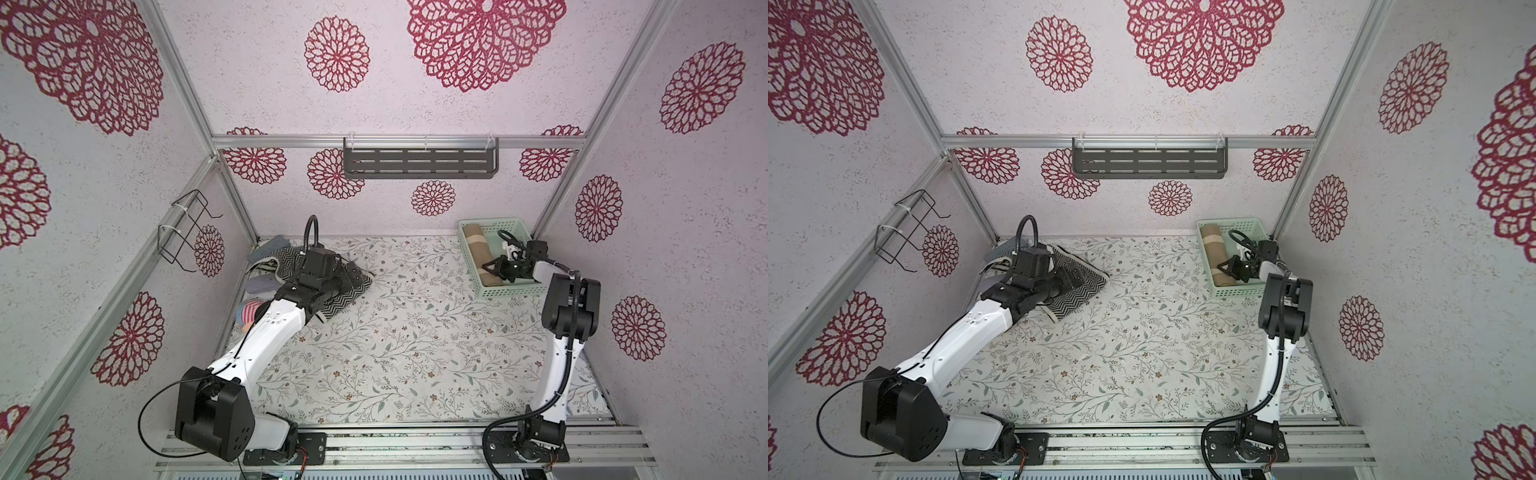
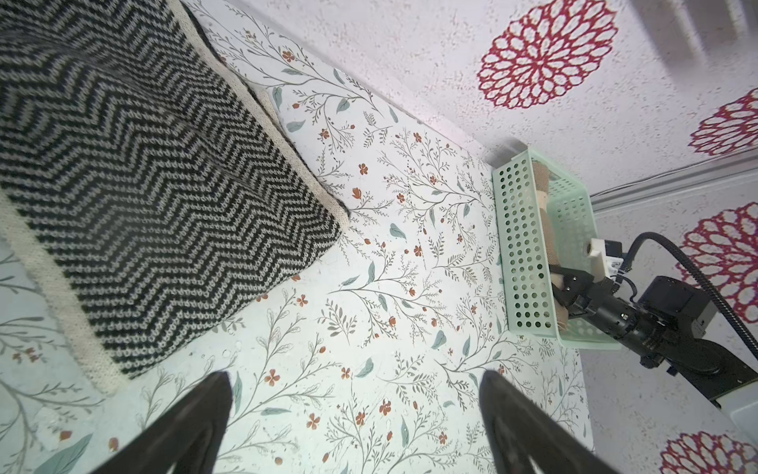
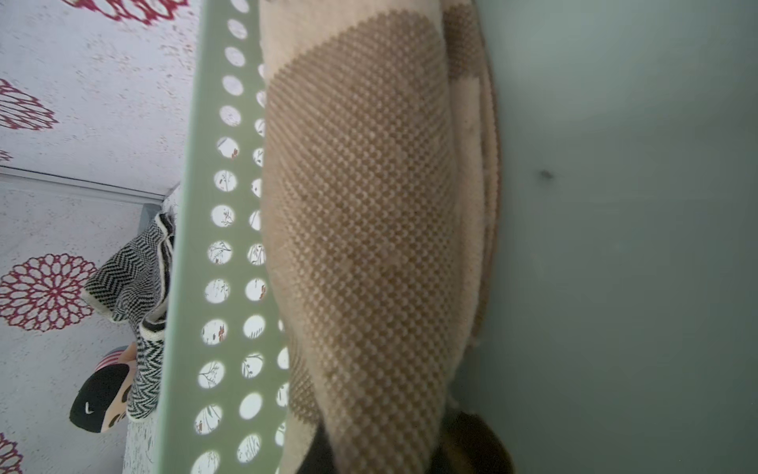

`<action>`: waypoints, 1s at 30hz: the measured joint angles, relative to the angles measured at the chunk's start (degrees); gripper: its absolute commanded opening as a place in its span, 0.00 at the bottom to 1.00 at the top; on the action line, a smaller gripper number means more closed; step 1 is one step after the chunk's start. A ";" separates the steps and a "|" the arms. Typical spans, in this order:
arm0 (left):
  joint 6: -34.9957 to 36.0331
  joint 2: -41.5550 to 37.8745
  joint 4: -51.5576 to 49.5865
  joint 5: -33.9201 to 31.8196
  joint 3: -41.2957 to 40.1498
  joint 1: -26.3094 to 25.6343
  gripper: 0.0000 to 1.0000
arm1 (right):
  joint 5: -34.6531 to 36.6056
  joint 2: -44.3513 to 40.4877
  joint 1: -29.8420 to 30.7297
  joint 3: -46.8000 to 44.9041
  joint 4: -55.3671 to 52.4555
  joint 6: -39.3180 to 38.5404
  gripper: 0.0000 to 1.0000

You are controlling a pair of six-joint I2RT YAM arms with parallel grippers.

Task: Roll up the scarf and place it into the basket
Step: Place the scarf in the basket, then move the scarf to the center of the board.

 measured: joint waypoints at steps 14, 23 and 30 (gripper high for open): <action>3.15 2.05 -3.39 0.28 2.23 2.16 0.98 | 9.05 -8.76 0.79 -5.68 -1.01 1.46 0.68; 11.26 10.19 -14.73 -9.29 12.15 3.54 1.00 | 20.63 -29.24 1.31 -18.45 4.22 2.62 0.99; 15.41 23.26 -20.26 -12.20 16.76 3.52 1.00 | 36.98 -43.41 7.08 -31.54 3.50 3.06 0.99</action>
